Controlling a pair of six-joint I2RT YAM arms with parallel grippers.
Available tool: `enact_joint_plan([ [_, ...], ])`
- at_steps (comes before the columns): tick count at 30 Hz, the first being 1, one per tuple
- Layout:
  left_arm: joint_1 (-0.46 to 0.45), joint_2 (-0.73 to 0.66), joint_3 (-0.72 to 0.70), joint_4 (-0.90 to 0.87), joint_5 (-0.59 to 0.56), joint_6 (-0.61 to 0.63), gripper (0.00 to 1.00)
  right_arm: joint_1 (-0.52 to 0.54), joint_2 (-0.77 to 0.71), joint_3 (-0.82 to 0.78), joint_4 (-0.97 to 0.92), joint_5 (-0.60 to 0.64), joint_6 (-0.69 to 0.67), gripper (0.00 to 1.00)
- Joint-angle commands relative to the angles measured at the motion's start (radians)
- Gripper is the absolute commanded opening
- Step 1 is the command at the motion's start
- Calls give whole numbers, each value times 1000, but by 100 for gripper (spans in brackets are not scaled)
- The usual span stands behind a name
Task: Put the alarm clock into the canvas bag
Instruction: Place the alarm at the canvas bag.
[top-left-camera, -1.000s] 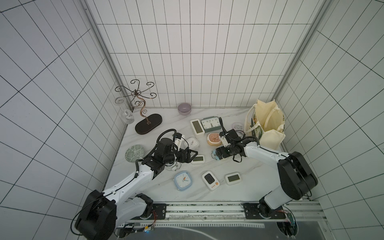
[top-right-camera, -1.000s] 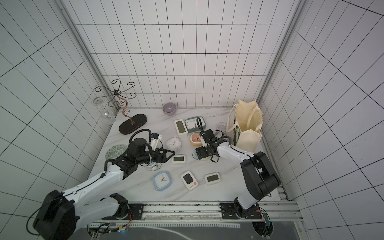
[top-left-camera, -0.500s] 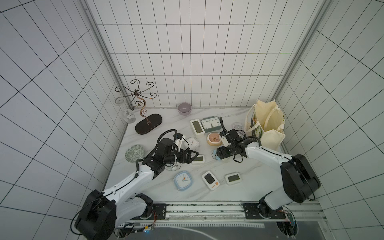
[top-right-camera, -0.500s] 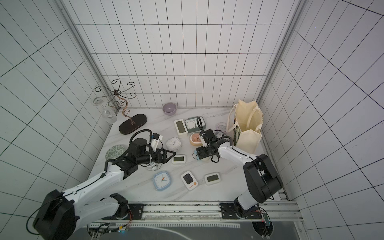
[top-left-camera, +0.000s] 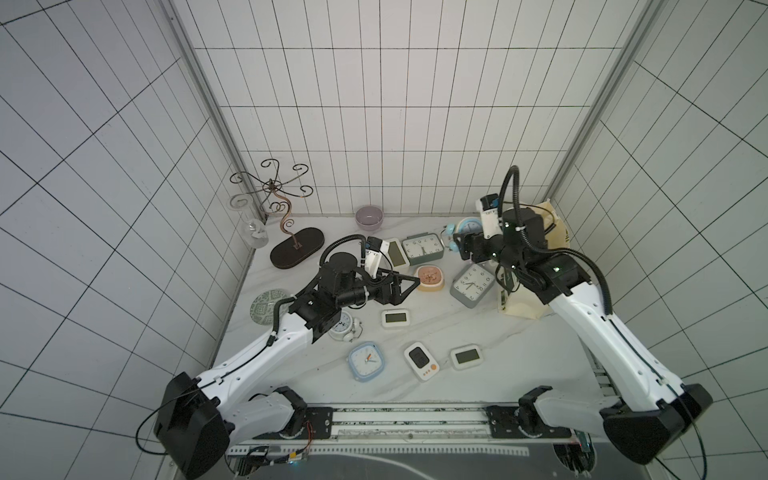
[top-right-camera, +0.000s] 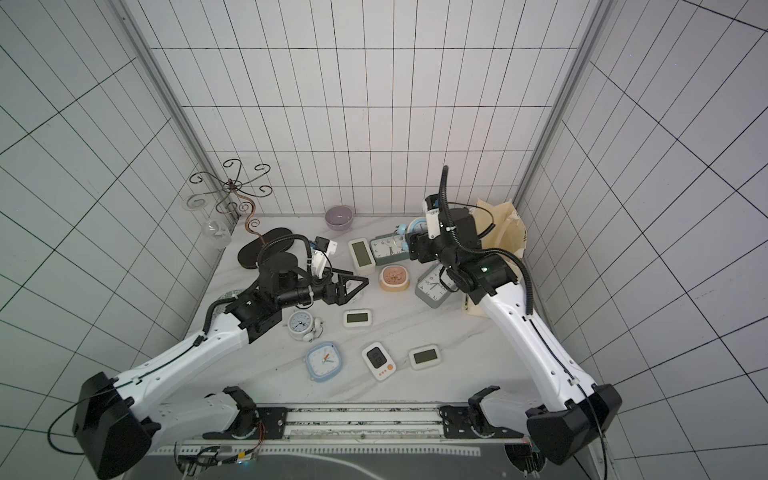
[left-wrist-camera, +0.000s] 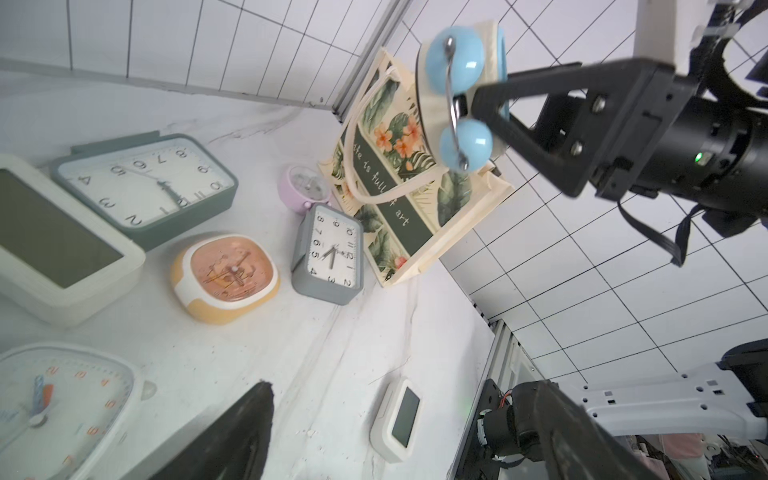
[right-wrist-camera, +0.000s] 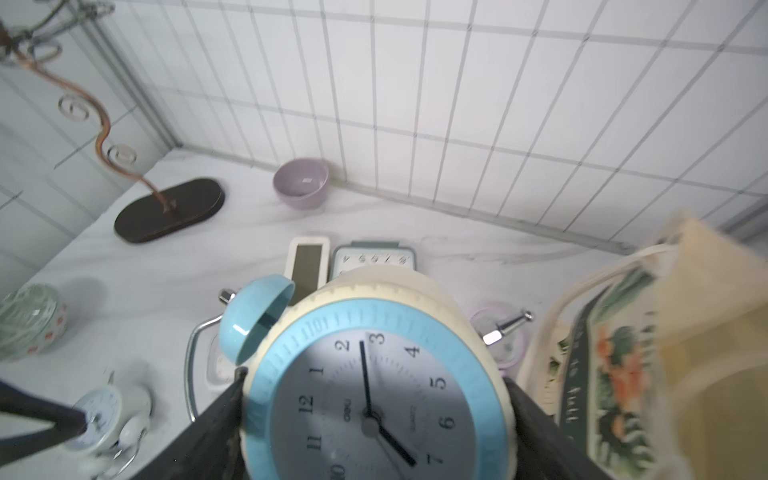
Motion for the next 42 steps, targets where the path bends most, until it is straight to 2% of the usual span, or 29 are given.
enact_joint_plan([
  [1,-29,19,63,28,-13,3,96,-132,-5,126,-22,54,-27,68],
  [10,-71,35,77,64,-46,14,96,-455,43,116,-31,8,22,68],
  [15,-71,48,63,63,-43,16,95,-561,133,127,-13,-92,53,65],
  [32,-72,78,25,51,-109,52,94,-582,518,197,-113,-120,-53,65],
  [42,-72,115,29,61,-98,46,94,-588,652,196,-135,-144,-108,68],
])
